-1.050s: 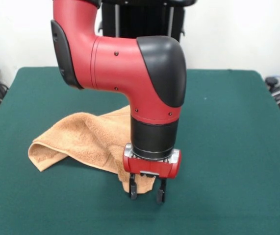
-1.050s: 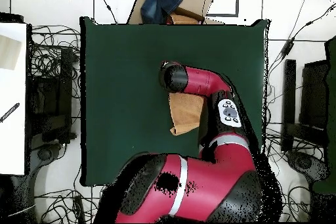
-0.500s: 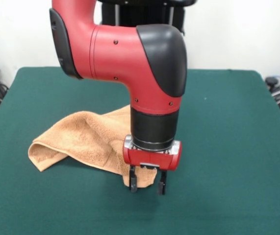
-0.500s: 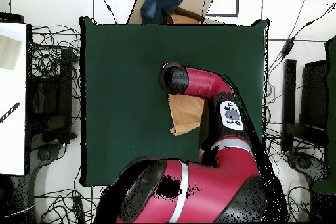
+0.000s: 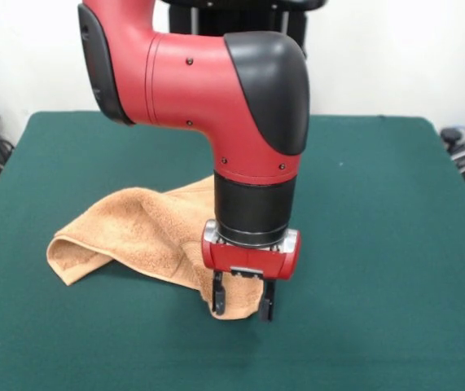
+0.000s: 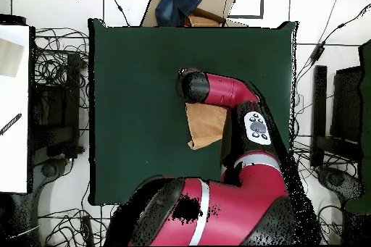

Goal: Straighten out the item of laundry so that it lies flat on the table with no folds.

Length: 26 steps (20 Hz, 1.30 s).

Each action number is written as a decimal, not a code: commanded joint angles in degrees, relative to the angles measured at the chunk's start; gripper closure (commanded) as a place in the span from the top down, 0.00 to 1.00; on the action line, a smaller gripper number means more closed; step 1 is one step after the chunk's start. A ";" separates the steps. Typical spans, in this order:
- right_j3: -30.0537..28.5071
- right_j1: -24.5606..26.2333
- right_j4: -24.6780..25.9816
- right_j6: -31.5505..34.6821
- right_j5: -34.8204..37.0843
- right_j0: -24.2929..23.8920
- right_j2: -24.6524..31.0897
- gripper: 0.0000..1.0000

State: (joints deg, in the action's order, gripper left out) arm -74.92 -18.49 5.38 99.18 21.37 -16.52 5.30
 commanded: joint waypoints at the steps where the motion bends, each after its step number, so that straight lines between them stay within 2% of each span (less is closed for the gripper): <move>1: -4.18 1.58 1.32 0.62 6.87 -0.32 4.34 1.00; 6: -4.84 2.57 2.35 2.10 1.50 0.24 4.17 1.00; 26: -7.41 0.33 2.66 2.77 -0.81 0.00 4.35 1.00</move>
State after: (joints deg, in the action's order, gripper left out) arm -76.85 -18.58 5.38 99.18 21.49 -16.52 5.31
